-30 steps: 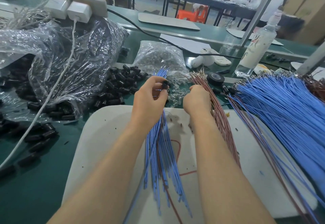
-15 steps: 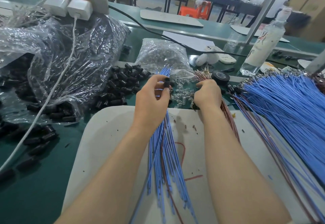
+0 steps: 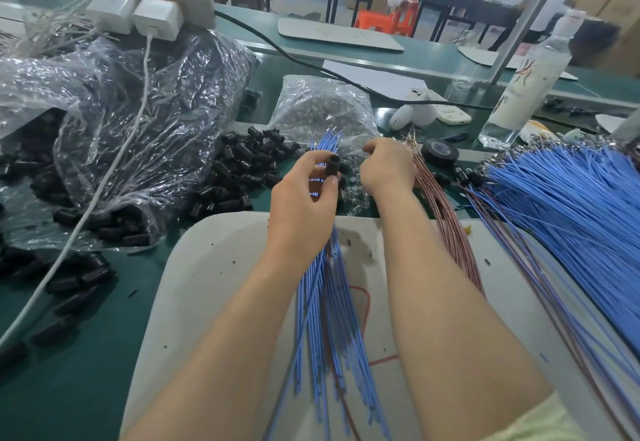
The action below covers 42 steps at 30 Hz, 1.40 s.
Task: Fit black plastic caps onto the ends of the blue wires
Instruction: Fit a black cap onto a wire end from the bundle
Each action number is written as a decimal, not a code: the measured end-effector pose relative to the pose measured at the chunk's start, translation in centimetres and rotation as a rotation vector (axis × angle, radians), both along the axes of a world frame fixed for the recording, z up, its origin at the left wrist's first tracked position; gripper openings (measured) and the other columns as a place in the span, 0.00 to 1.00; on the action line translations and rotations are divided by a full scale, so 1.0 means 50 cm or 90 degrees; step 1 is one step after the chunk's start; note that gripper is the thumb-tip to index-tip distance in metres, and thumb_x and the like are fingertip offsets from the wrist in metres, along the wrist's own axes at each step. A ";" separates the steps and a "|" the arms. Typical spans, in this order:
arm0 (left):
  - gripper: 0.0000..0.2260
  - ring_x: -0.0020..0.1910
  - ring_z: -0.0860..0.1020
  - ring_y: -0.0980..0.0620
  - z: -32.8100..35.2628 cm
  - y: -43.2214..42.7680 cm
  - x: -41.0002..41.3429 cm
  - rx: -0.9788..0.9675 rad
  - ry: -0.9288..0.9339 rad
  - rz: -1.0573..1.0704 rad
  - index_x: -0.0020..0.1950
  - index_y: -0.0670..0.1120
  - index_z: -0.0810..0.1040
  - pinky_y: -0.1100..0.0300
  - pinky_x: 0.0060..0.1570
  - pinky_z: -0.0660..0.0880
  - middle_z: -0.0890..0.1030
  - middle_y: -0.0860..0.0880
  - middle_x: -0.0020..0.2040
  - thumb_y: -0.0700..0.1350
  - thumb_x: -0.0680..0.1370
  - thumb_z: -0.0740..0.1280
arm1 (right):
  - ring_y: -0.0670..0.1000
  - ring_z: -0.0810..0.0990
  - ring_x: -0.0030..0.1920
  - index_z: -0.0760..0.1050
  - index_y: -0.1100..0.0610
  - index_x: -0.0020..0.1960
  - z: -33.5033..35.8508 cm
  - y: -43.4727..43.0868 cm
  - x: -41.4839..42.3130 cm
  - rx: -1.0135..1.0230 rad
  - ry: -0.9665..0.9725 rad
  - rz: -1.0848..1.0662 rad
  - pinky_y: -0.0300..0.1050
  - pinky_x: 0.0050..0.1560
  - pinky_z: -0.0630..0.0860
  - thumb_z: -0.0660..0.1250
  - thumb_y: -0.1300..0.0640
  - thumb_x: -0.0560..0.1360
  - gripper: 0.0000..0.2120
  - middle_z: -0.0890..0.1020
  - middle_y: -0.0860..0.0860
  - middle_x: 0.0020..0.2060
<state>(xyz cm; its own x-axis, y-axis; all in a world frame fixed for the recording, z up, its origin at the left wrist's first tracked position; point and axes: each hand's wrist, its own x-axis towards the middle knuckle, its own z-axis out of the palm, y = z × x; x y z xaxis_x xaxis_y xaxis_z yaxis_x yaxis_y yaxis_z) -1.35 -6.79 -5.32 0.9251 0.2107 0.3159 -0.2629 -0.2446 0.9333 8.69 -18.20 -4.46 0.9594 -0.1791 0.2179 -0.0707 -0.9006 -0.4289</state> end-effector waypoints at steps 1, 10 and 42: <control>0.10 0.43 0.78 0.60 -0.001 -0.001 0.000 0.002 0.000 0.000 0.54 0.53 0.76 0.73 0.41 0.72 0.80 0.58 0.44 0.39 0.78 0.63 | 0.59 0.71 0.63 0.77 0.55 0.59 0.000 0.003 0.004 -0.010 0.008 -0.005 0.51 0.59 0.69 0.59 0.66 0.75 0.15 0.78 0.55 0.59; 0.10 0.44 0.78 0.59 -0.001 -0.002 0.001 0.013 0.000 -0.005 0.54 0.53 0.75 0.73 0.41 0.73 0.80 0.59 0.44 0.38 0.78 0.63 | 0.58 0.78 0.55 0.77 0.61 0.57 0.000 0.008 0.021 0.010 0.083 -0.032 0.44 0.44 0.71 0.62 0.66 0.75 0.13 0.80 0.59 0.55; 0.13 0.41 0.77 0.51 -0.012 -0.008 -0.009 0.160 -0.045 -0.018 0.58 0.45 0.74 0.51 0.48 0.77 0.79 0.54 0.45 0.35 0.76 0.65 | 0.47 0.75 0.40 0.81 0.60 0.48 0.026 0.015 -0.201 0.204 -0.219 0.187 0.34 0.46 0.71 0.72 0.61 0.71 0.06 0.73 0.48 0.43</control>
<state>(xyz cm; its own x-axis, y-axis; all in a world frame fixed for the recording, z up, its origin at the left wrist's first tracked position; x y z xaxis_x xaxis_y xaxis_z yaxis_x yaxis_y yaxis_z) -1.81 -7.21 -5.91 0.9034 0.0919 0.4189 -0.3354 -0.4575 0.8235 -1.36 -17.44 -3.17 0.8618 -0.0238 0.5066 0.3567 -0.6815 -0.6389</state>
